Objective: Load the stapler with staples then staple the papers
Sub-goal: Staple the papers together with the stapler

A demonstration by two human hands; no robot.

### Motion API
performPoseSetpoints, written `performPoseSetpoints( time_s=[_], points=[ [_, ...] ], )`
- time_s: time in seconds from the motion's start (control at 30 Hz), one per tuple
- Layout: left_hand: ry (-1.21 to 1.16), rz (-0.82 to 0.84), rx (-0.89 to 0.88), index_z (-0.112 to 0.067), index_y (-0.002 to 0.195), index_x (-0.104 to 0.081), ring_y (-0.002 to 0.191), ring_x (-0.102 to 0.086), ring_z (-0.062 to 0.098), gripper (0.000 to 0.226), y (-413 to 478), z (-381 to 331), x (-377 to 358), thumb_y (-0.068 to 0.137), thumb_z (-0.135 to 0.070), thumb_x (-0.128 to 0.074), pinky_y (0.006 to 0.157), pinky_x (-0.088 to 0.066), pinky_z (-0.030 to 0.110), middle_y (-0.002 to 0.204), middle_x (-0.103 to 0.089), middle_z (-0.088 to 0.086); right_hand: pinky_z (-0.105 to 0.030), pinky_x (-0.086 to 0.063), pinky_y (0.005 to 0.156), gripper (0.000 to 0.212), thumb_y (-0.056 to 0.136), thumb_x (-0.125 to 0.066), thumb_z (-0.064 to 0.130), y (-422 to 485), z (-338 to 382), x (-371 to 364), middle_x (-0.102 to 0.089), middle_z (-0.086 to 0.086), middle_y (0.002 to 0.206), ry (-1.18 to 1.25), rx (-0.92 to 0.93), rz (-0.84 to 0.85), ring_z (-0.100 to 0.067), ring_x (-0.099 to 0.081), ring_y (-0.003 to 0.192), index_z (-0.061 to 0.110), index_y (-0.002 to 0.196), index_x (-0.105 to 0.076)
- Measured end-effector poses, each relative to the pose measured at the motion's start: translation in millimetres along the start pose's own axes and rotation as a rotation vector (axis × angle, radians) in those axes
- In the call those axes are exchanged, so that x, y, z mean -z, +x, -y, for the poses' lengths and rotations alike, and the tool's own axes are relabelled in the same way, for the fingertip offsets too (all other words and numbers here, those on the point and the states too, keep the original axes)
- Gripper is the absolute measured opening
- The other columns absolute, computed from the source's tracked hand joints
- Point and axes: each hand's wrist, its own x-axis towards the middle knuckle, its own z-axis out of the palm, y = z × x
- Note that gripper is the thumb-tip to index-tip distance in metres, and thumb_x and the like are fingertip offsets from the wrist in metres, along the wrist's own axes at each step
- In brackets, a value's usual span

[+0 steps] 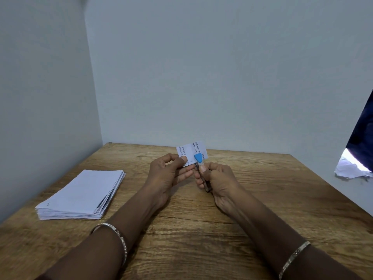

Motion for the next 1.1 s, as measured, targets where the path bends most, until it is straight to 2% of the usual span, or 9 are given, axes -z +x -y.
performPoseSetpoints(
  time_s=[0.17,0.4,0.57,0.77,1.0,1.1],
  points=[
    [0.006,-0.02,-0.001,0.004,0.106,-0.063,0.081,-0.078,0.025,0.017,0.7,-0.2,-0.1,0.091,-0.002,-0.068,0.062,-0.063,0.026,0.098,-0.076,0.026,-0.026,-0.049,0.054,0.015,0.098,-0.061,0.008,1.1,-1.8,-0.1,-0.07,-0.008,0.066,-0.013,-0.004,-0.011,-0.017,-0.059,0.056,0.004,0.09,-0.073],
    [-0.017,-0.083,-0.014,0.014,0.115,-0.059,0.076,-0.078,0.023,0.027,3.1,-1.6,2.6,0.092,0.001,-0.065,0.057,-0.061,0.024,0.091,-0.078,0.022,-0.03,-0.058,0.065,0.017,0.098,-0.063,0.013,3.7,-0.7,-1.5,-0.077,-0.011,0.076,0.029,-0.023,0.068,-0.016,-0.07,0.063,-0.001,0.103,-0.072],
    [-0.009,-0.089,-0.013,0.013,0.114,-0.06,0.073,-0.078,0.023,0.024,4.3,-2.5,2.6,0.093,0.002,-0.063,0.058,-0.062,0.025,0.082,-0.079,0.017,-0.033,-0.057,0.071,0.019,0.099,-0.06,0.008,2.8,1.8,0.8,-0.076,-0.012,0.076,0.087,-0.044,0.067,-0.018,-0.069,0.065,-0.005,0.11,-0.069],
    [-0.01,-0.108,-0.026,0.014,0.122,-0.055,0.071,-0.078,0.025,0.034,6.0,-2.9,3.9,0.09,0.006,-0.064,0.061,-0.063,0.026,0.097,-0.074,0.027,-0.034,-0.058,0.077,0.021,0.098,-0.061,0.008,4.6,3.6,5.4,-0.077,-0.012,0.079,0.073,-0.034,0.045,-0.018,-0.07,0.068,-0.005,0.111,-0.07],
    [0.005,-0.084,-0.03,0.013,0.117,-0.058,0.073,-0.078,0.025,0.03,7.2,-1.2,5.1,0.089,0.007,-0.065,0.06,-0.062,0.025,0.081,-0.078,0.019,-0.039,-0.059,0.088,0.025,0.097,-0.064,0.014,5.1,-0.3,6.3,-0.078,-0.011,0.082,0.046,-0.003,0.077,-0.016,-0.071,0.071,-0.003,0.114,-0.069],
    [0.01,-0.076,-0.037,0.012,0.114,-0.06,0.076,-0.078,0.025,0.028,6.5,-1.1,5.9,0.087,0.007,-0.067,0.062,-0.062,0.026,0.086,-0.078,0.02,-0.035,-0.06,0.083,0.022,0.097,-0.064,0.014,6.0,-0.4,7.4,-0.078,-0.011,0.082,0.044,0.004,0.071,-0.018,-0.071,0.073,-0.001,0.112,-0.07]
  ],
)
